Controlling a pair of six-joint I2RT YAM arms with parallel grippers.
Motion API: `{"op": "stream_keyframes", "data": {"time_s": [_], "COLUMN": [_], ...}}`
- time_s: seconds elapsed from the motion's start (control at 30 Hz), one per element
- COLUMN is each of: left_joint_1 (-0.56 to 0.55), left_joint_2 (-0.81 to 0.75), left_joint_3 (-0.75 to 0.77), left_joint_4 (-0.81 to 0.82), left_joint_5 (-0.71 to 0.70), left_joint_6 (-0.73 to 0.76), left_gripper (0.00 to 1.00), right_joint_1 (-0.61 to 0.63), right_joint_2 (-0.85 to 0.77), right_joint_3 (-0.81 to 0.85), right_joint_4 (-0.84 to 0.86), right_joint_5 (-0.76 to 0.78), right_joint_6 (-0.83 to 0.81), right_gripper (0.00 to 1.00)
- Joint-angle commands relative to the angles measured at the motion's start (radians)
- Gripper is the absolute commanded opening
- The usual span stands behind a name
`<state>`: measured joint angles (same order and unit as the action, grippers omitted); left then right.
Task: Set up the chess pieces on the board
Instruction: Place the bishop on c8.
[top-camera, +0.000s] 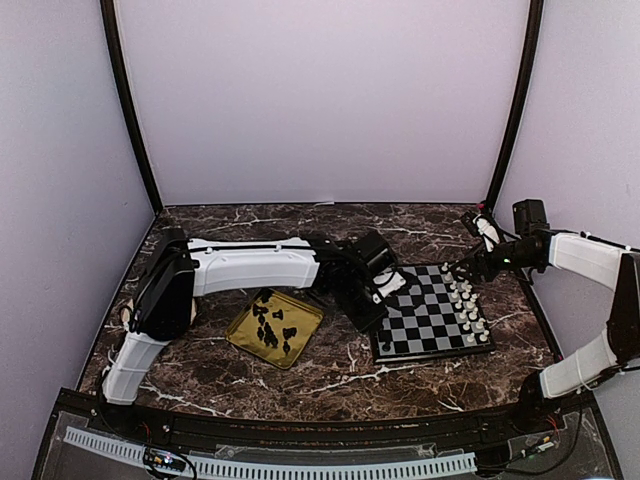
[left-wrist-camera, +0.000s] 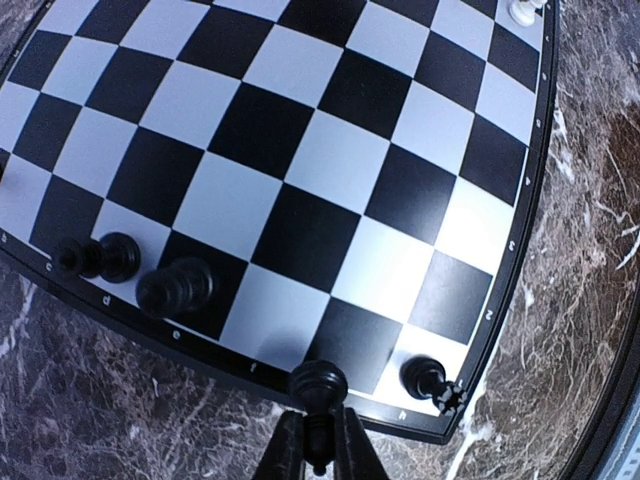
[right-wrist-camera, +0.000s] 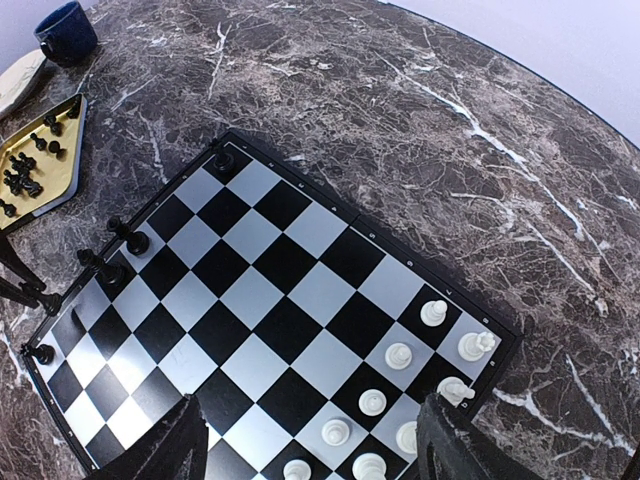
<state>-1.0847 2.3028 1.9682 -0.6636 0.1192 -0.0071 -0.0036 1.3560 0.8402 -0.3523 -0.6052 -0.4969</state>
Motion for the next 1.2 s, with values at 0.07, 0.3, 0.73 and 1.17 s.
{"op": "stream_keyframes", "data": {"time_s": [0.07,0.3,0.73,1.17], "left_joint_1": [0.003,0.003,0.004,0.002], "left_joint_2": [0.043,0.092,0.118,0.119], "left_joint_3": [0.098,0.165,0.181,0.180], "left_joint_4": [-0.036,-0.060,-0.091,-0.084], "left_joint_5": [-0.026,-0.040,-0.072,-0.053], "left_joint_6": [0.007,0.013,0.024,0.014], "left_gripper": [0.06,0.06,0.06,0.14], "right_joint_1": [0.006,0.006,0.005,0.005], "right_joint_2": [-0.006,-0.006,0.001,0.000], "right_joint_3": [0.024,0.022,0.024,0.023], "right_joint_4": [0.007,0.007,0.007,0.007], "right_joint_5": [-0.004,-0.004,-0.004,-0.001], "right_joint_6": [-0.009,-0.009,-0.010,-0.010], "right_gripper": [0.72,0.72,0.72,0.72]}}
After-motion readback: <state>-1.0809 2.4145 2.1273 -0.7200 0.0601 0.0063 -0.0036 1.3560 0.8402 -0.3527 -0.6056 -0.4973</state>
